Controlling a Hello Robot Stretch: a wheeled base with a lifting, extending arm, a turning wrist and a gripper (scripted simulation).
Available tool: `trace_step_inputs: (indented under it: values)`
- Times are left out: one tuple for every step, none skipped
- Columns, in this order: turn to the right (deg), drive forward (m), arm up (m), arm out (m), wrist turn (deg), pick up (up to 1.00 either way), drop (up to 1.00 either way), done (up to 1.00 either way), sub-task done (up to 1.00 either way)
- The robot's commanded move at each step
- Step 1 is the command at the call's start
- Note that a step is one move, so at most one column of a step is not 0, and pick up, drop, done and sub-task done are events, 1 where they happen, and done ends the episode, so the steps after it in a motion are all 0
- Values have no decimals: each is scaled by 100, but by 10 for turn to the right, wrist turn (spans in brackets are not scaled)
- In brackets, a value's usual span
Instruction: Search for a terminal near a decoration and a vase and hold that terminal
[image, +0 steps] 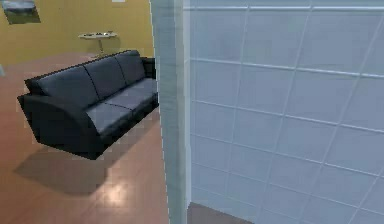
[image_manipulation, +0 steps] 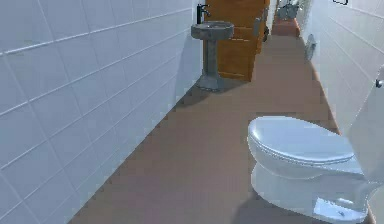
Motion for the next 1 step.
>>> trace_step_inputs:
  values:
    - [-210, 0, 0, 0, 0, 0, 0, 0, 0]
